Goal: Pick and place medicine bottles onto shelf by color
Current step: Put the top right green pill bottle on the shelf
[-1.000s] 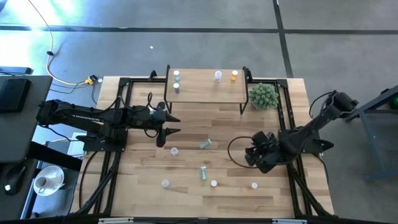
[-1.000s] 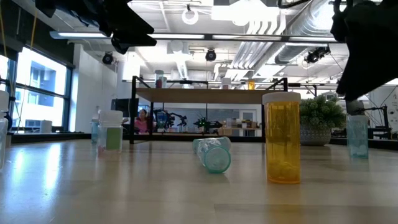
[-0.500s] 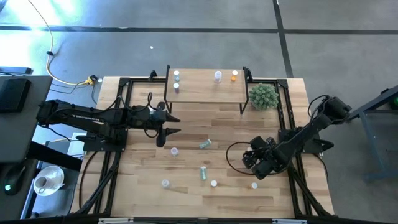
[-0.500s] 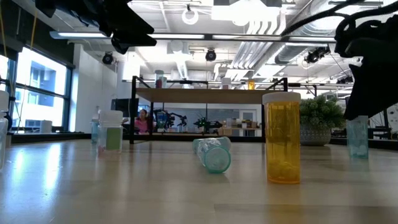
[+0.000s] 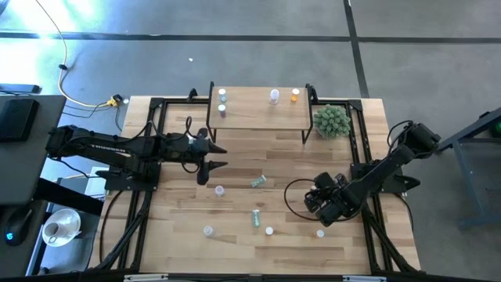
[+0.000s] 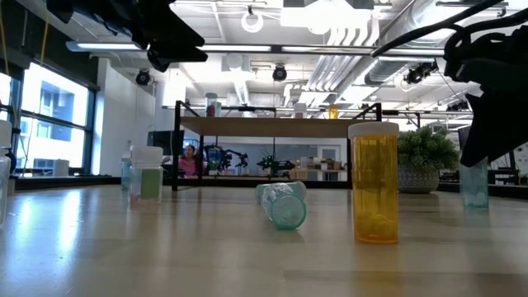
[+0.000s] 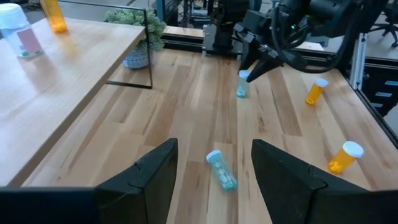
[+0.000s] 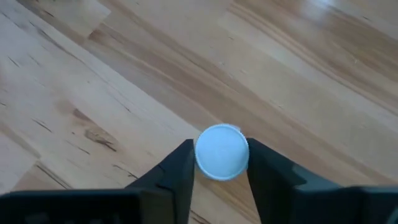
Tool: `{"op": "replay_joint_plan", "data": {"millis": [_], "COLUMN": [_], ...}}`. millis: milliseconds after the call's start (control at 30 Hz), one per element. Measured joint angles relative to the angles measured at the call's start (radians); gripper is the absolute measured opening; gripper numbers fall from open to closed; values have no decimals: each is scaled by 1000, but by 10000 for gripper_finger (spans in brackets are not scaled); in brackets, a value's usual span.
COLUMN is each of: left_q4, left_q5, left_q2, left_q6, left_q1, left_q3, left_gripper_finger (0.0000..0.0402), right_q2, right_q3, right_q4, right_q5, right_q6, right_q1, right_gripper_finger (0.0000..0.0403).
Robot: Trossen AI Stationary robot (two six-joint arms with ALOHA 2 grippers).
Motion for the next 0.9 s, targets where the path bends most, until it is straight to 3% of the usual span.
{"op": "replay_joint_plan", "data": {"millis": [133,367,700,900], "left_q4": [-1,-1,-38,-101], "left_q5": [-25,-62,-84,-85], "left_q2": [0,0,0,0], "left_q6": [0,-3,-38,-70], "left_q1": [0,0,2,1], "left_q3": [0,0,0,0], "left_gripper_finger": [195,195,195,195], "right_q2": [0,0,0,0], "right_q3": [1,76,255,354], "right_q4": [2,4,71,159], "right_q5": [4,18,59,-15], "right_q6": [0,-89,-579,-879], "right_q1": [0,-29,-236,-407], "right_gripper_finger": [96,112,105,104]}}
